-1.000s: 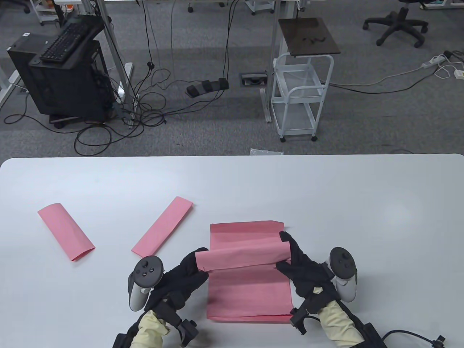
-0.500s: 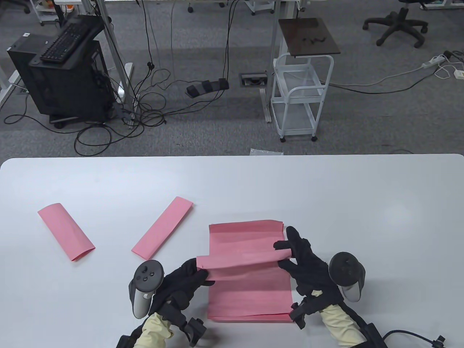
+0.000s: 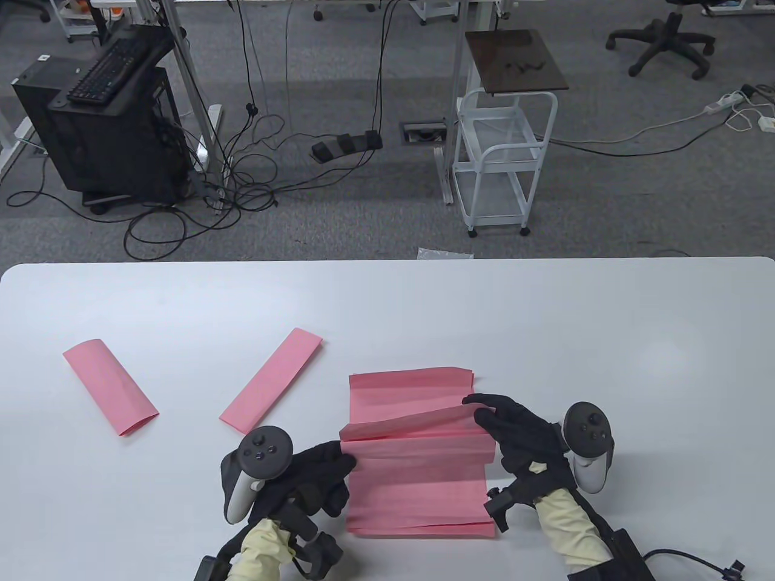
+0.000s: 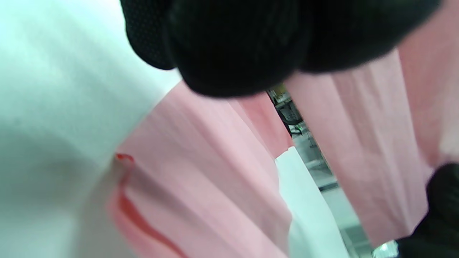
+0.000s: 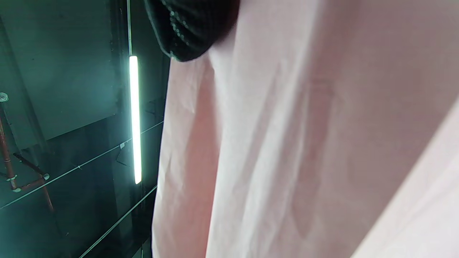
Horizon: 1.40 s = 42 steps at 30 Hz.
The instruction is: Unfold complexly folded papers and stack
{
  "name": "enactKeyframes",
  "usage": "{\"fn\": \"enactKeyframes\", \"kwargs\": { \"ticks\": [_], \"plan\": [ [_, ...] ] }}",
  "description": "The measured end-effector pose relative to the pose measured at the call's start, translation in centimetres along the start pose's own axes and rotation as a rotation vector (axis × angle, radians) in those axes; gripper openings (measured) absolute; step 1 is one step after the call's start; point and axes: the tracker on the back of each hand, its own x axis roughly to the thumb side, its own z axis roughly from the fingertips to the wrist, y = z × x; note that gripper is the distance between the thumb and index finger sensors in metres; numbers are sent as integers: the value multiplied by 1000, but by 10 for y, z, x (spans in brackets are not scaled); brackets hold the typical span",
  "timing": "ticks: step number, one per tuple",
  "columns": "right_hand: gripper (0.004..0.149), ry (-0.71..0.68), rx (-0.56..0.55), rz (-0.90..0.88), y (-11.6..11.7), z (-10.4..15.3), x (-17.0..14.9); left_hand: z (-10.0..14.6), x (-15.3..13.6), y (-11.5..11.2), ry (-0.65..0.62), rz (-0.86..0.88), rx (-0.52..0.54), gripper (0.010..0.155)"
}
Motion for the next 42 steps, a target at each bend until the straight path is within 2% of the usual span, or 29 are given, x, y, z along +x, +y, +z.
{"fn": "enactKeyframes", "kwargs": {
  "ticks": [3,5,8,10,12,13,15,19,21,23,27,30,32,34,36,39,40,42],
  "plan": [
    [40,15,37,-43,2,0,-5,1,-7,-6,20,153,-58,44],
    [41,25,57,-75,4,0,-8,2,-10,-8,16,239,-82,53],
    [41,32,69,-83,6,1,-11,3,-13,-9,8,365,-99,76],
    [41,34,79,-83,8,0,-11,5,-13,-9,45,411,-72,77],
    [41,35,89,-81,9,-1,-11,5,-12,-9,85,389,-24,58],
    [41,42,84,-73,9,-2,-10,5,-12,-10,70,353,-34,51],
    [41,57,61,-47,6,-8,-7,6,-10,-11,54,291,-30,55],
    [41,159,-40,-38,-2,-26,-2,5,-8,-12,-20,301,-21,74],
    [41,224,-26,-11,-5,-37,0,4,-6,-11,-108,269,-3,77],
    [41,277,-28,41,-5,-47,2,6,-3,-11,-219,198,60,79],
    [41,309,-4,68,-6,-59,3,6,-3,-10,-265,134,72,73],
    [41,319,19,82,-8,-66,4,5,-8,-11,-235,176,45,42],
    [41,332,36,80,-8,-69,4,4,-9,-13,-217,161,56,35],
    [40,347,52,53,-9,-71,5,4,-8,-14,-219,81,9,33],
    [40,345,18,21,-13,-75,6,3,-6,-16,-213,-66,-90,34],
    [39,343,-23,-2,-21,-81,7,3,-4,-16,-205,-265,-115,34],
    [39,343,-37,-2,-22,-82,7,2,-4,-16,-210,-267,-132,34],
    [39,334,-29,10,-22,-85,7,2,-4,-18,-194,-164,-155,33]
  ]
}}
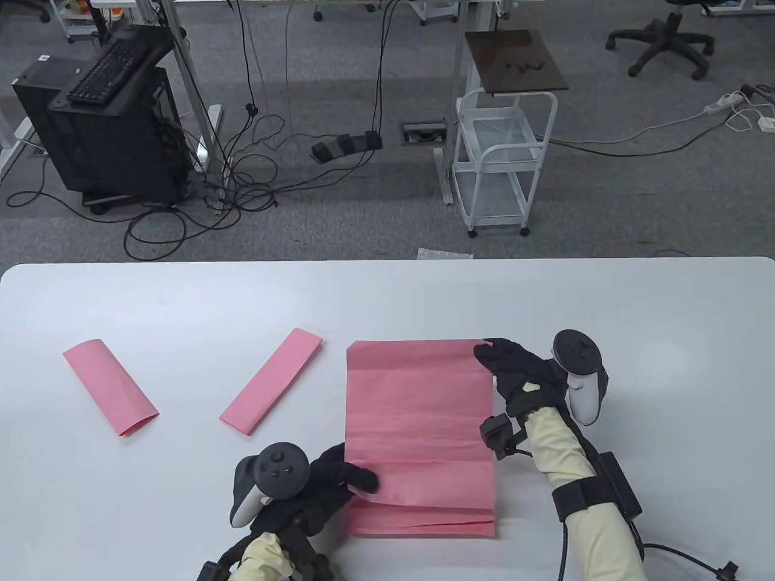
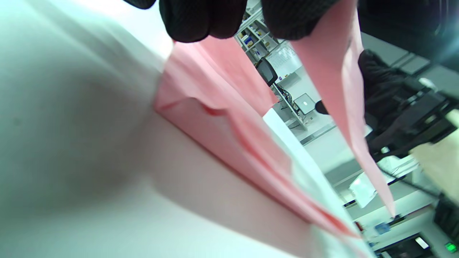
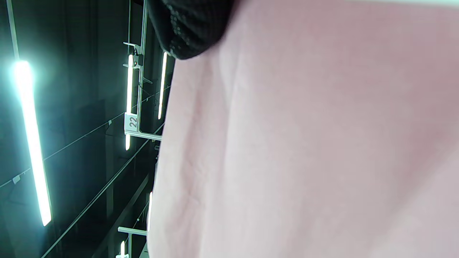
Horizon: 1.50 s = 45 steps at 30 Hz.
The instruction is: Unfold complexly folded papers and stack
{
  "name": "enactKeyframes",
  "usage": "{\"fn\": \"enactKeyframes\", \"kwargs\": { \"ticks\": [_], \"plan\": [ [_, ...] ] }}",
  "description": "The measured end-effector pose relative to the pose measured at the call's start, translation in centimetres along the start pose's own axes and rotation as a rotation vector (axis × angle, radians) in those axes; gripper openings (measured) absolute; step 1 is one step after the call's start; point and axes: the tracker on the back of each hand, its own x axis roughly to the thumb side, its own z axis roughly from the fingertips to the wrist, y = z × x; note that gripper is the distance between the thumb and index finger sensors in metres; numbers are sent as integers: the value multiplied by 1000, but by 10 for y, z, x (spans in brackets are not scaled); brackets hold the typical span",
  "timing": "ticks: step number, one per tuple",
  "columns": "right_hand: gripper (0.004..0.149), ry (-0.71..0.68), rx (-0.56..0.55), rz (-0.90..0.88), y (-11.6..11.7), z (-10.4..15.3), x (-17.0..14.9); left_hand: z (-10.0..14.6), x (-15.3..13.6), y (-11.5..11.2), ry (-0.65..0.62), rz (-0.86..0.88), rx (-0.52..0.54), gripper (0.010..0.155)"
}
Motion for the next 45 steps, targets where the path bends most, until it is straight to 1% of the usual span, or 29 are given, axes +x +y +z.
{"fn": "enactKeyframes", "kwargs": {
  "ticks": [1,4,5,7,8,9,10,11,12,13,16,18,19,20,21,23,24,25,28,30,31,32,34,37,39,41,45],
  "plan": [
    [39,-5,-13,1,0,0,1,0,-1,-1,4,35,-6,33],
    [39,-7,2,5,4,-1,2,-1,-6,-2,-3,89,-46,34],
    [39,-6,-1,7,5,-1,1,0,-7,-2,-4,109,-44,35],
    [39,-5,-1,3,6,-1,1,0,-9,-2,-28,187,-71,43],
    [39,-3,5,0,6,-1,0,1,-10,-2,-21,220,-63,50],
    [39,-2,2,-6,6,0,0,1,-9,-3,-15,250,-29,52],
    [39,-1,-2,-9,6,0,0,2,-9,-2,0,255,5,47],
    [39,1,-4,-9,6,0,1,2,-7,-2,26,233,58,39],
    [39,2,-5,-9,6,0,0,1,-5,-3,32,205,69,37],
    [39,4,-8,-16,5,0,0,1,-3,-3,37,147,66,43],
    [39,7,-12,-21,5,0,-1,-1,0,-6,31,56,55,69],
    [39,7,-10,-11,5,0,-1,-2,0,-7,30,18,40,78],
    [39,8,-11,-9,5,1,-2,-2,0,-7,31,9,38,79],
    [39,8,-10,-6,5,1,-2,-2,0,-7,32,4,35,78],
    [39,10,-8,-3,5,1,-2,-2,-1,-7,34,9,33,74],
    [39,14,-4,3,5,1,-3,-2,-1,-7,40,10,40,52],
    [39,19,-6,5,5,1,-4,-1,0,-7,44,2,60,42],
    [39,24,-7,5,5,1,-5,0,1,-7,44,-9,72,38],
    [39,42,-11,2,6,-1,-10,2,4,-7,30,-70,113,40],
    [39,51,-21,20,8,-2,-15,1,7,-5,-58,-130,93,40],
    [39,55,-25,25,8,-2,-16,0,7,-6,-69,-149,73,40],
    [39,62,-28,31,10,-3,-19,-1,7,-7,-74,-187,4,41],
    [39,74,-37,43,12,-4,-23,-3,3,-10,-41,-253,-104,42],
    [39,82,-38,60,14,-5,-29,-6,-1,-14,-2,-275,-205,45],
    [39,87,-31,66,17,-5,-33,-7,-2,-16,26,-287,-218,48],
    [39,92,-30,65,18,-5,-35,-7,-3,-18,29,-295,-234,54],
    [39,99,-31,64,20,-5,-36,-7,-2,-20,39,-311,-228,65]
  ]
}}
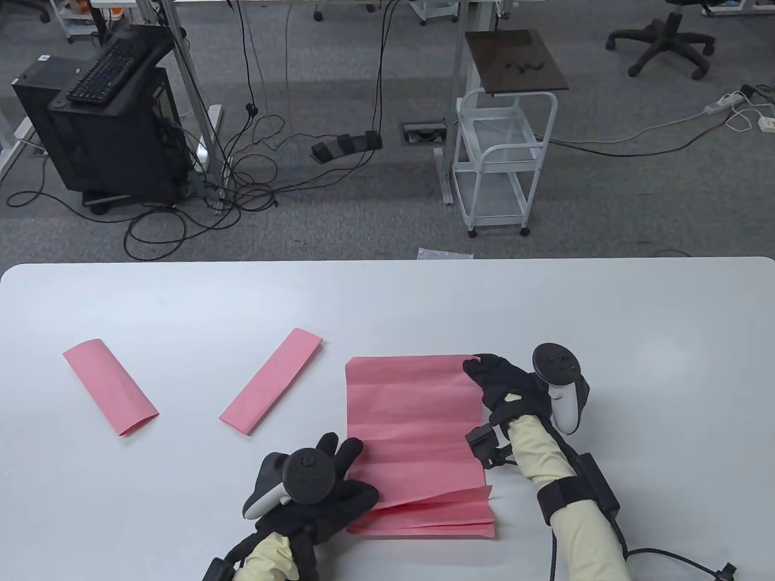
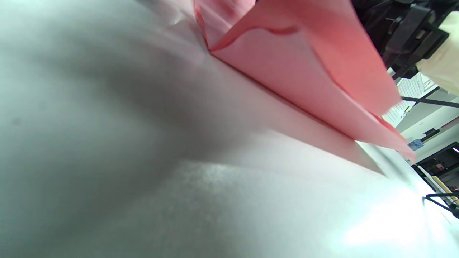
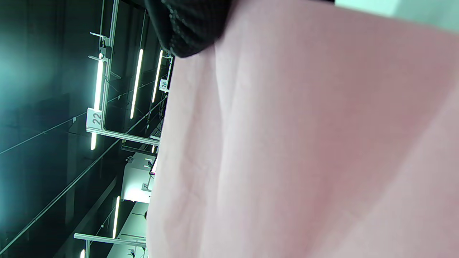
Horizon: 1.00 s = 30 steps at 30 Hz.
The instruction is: Unfold complexly folded papers and stack
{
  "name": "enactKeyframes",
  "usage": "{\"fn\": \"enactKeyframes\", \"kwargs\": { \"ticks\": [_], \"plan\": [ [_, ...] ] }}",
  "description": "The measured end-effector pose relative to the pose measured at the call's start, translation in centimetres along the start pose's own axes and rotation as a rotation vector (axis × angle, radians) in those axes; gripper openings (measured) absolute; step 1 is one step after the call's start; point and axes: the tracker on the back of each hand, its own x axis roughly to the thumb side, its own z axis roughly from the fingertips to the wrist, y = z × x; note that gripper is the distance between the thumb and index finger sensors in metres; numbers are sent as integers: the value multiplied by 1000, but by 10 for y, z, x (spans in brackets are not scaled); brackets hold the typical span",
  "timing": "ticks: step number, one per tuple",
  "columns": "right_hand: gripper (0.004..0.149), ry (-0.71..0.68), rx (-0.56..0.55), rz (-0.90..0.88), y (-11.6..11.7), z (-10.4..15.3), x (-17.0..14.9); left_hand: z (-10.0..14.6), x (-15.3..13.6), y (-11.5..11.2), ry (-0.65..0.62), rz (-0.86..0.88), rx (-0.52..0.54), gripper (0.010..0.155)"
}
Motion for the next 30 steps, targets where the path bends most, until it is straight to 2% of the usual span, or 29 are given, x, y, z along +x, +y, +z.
{"fn": "enactKeyframes", "kwargs": {
  "ticks": [2,4,6,10,14,16,17,19,20,22,23,24,26,28,30],
  "plan": [
    [39,-2,0,2,1,0,0,0,0,-1,14,8,-1,63],
    [39,-3,3,9,1,0,-1,-2,2,-3,32,-1,-13,52],
    [39,-3,11,11,2,-1,-1,-5,4,-7,41,-33,-51,47],
    [39,2,16,9,3,-2,-2,-12,9,-17,73,-120,-117,66],
    [41,18,16,26,5,-4,-6,-20,4,-28,174,-224,-218,85],
    [48,43,64,43,8,-5,-10,-23,-3,-33,238,-257,-305,88],
    [56,45,78,53,9,-4,-10,-23,-3,-33,238,-258,-297,89],
    [74,2,71,96,10,0,-8,-23,-3,-33,236,-261,-290,89],
    [78,-72,47,170,12,6,-2,-24,-3,-33,239,-259,-297,89],
    [80,-243,57,428,22,22,6,-24,-4,-34,244,-263,-306,90],
    [79,-308,125,557,31,32,7,-24,-4,-34,247,-265,-310,91],
    [77,-350,276,705,47,48,2,-24,-4,-35,249,-267,-312,91],
    [73,-313,555,891,75,74,-12,-24,-3,-35,252,-271,-319,92],
    [76,-258,768,1018,101,98,-34,-23,-3,-35,255,-273,-322,93],
    [79,-201,812,1051,114,104,-49,-23,-3,-36,262,-275,-329,95]
  ]
}}
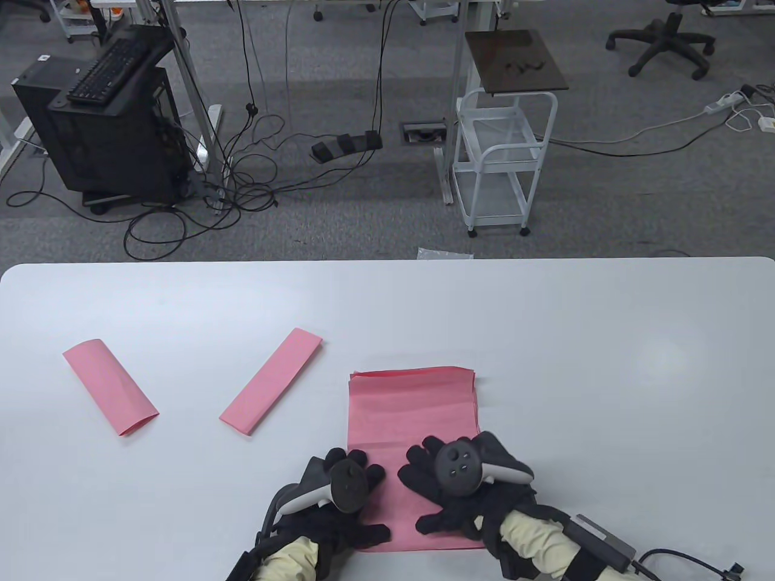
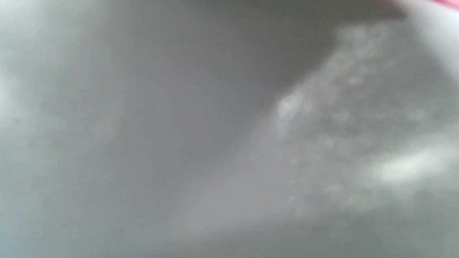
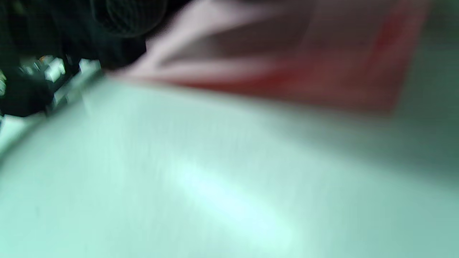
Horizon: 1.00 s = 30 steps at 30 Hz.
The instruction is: Unfold complexly folded papers and stack
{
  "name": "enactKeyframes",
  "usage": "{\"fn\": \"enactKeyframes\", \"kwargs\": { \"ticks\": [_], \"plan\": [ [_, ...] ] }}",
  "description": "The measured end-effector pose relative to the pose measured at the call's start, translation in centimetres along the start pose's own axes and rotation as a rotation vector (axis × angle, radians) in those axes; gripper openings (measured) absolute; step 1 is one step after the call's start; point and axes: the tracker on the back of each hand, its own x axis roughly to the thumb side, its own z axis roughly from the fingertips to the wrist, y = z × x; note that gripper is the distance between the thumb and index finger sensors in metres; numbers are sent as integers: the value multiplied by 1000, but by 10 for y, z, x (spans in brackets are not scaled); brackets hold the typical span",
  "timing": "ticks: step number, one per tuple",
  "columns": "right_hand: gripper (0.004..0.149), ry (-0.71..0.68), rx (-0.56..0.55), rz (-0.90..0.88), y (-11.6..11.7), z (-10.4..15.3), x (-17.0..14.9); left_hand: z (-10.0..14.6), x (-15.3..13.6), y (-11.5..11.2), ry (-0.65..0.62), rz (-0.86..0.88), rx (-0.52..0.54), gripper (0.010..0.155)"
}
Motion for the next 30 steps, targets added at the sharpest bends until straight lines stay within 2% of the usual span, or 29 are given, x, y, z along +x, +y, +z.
{"fn": "enactKeyframes", "kwargs": {
  "ticks": [1,3,4,10,13,16,17,19,21,24,27,30],
  "plan": [
    [80,32,14,14,9,-5,-3,0,0,0,7,-3,-2,95],
    [79,33,2,19,10,-3,-13,1,0,0,29,-10,-4,95],
    [76,64,-46,-22,10,2,-20,1,0,0,28,-11,-1,95],
    [71,198,-51,-123,13,46,-75,1,-1,0,23,-2,-2,94],
    [71,210,-77,-154,14,49,-76,1,0,-1,22,-6,-3,94],
    [71,184,-110,-55,4,49,-60,0,0,-1,19,-8,-6,95],
    [72,144,-160,3,-1,46,-50,0,0,-1,20,-9,-7,95],
    [72,76,-167,7,-5,34,-34,0,0,-1,19,-9,-7,95],
    [72,31,-103,-38,-6,12,-22,0,0,-1,18,-9,-8,95],
    [70,47,-33,-59,-9,-10,-19,0,0,-1,17,-8,-8,95],
    [68,96,-68,-30,-24,-20,-44,0,1,-1,13,-17,-8,94],
    [60,230,-145,-195,-42,-16,-85,0,1,-1,10,-25,-10,95]
  ]
}}
